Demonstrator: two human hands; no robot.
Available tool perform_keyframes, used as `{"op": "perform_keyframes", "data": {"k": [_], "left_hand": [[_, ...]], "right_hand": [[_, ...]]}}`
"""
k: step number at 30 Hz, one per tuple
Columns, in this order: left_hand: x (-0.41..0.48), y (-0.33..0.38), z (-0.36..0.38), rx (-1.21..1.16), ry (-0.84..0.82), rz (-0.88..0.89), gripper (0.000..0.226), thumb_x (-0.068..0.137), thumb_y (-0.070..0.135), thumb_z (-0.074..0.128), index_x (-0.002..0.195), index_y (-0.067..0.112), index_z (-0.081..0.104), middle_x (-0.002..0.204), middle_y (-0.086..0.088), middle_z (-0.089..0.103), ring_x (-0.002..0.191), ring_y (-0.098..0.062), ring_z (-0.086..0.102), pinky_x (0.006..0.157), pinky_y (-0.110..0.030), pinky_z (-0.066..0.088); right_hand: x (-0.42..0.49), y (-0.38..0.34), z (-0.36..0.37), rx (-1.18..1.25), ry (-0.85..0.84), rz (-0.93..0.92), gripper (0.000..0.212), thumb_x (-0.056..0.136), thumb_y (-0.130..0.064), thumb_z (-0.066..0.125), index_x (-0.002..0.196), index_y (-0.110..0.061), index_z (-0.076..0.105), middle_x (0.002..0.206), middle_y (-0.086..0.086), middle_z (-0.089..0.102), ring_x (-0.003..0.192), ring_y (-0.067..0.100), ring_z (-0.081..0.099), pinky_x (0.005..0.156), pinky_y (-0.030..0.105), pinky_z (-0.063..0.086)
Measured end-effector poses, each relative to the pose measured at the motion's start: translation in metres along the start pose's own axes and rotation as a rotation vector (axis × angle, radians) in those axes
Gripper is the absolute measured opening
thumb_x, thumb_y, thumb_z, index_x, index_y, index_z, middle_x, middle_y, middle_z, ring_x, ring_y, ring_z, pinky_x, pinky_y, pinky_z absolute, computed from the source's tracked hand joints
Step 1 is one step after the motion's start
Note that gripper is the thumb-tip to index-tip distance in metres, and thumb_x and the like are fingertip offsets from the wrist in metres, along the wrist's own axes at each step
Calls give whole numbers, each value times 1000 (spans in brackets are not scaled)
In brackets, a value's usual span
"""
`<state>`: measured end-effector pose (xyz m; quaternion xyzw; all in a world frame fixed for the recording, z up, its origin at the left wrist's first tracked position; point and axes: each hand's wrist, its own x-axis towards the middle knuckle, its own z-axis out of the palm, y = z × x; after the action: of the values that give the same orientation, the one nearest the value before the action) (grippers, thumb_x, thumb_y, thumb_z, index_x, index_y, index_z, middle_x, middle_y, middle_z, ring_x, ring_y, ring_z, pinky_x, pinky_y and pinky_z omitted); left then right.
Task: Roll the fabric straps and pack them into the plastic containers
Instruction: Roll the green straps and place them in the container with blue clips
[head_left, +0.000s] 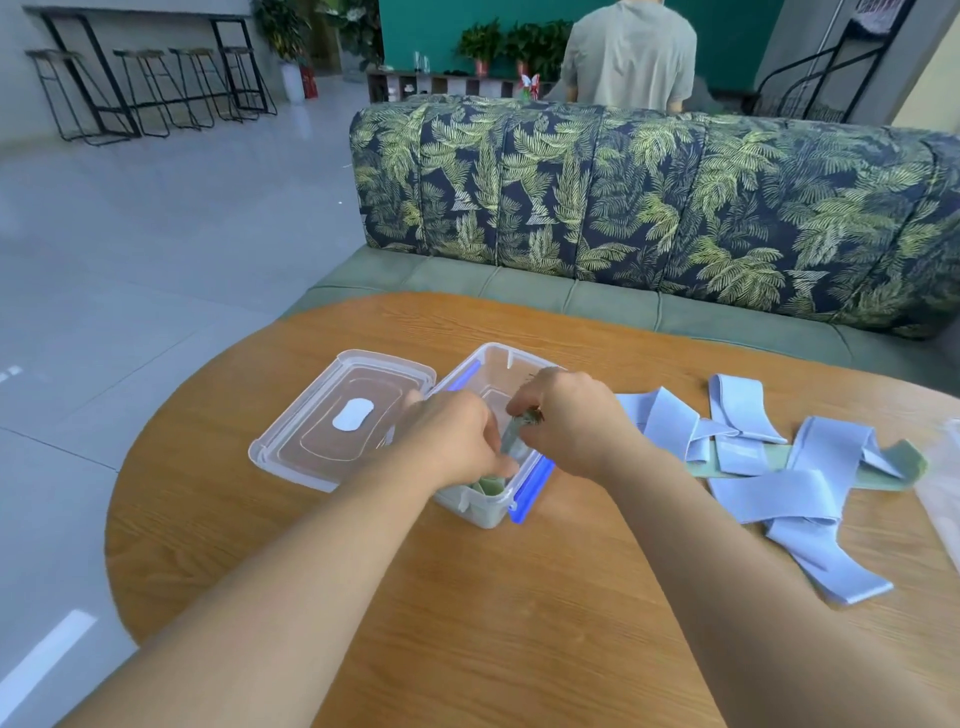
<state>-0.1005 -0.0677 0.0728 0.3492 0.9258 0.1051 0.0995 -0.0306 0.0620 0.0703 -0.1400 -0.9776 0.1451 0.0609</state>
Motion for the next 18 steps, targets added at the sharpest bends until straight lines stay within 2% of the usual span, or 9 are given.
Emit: {"op": "perform_keyframes", "data": {"k": [7,13,16,18], "left_hand": [[6,4,-2,131,-50,65,26,74,47,74,90,26,72,91,11,69,96,-16,55,96,-34,30],[6,2,-9,144,-141,89,22,75,40,77,94,29,71,90,14,69,98,-14,53,104,-36,27],[6,-3,-11,89,-196,88,21,77,38,78,95,31,71,92,14,67,103,-18,42,108,-36,25],[4,-5,-13,61,-214,96,21,79,36,77,99,32,71,88,18,63,103,-19,34,104,-34,27]], "right_hand": [[0,4,10,0,-51,-16,34,84,-13,58,109,-30,71,115,-6,64,102,21,60,79,29,49],[1,2,7,103,-117,-17,36,83,-8,58,111,-26,72,113,-5,65,96,16,58,81,30,50],[0,2,7,148,-142,-10,37,81,-6,58,109,-25,73,108,-6,64,84,11,54,77,28,49],[1,2,7,156,-154,-11,36,80,-6,59,107,-25,74,103,-7,63,83,10,53,74,26,47]]}}
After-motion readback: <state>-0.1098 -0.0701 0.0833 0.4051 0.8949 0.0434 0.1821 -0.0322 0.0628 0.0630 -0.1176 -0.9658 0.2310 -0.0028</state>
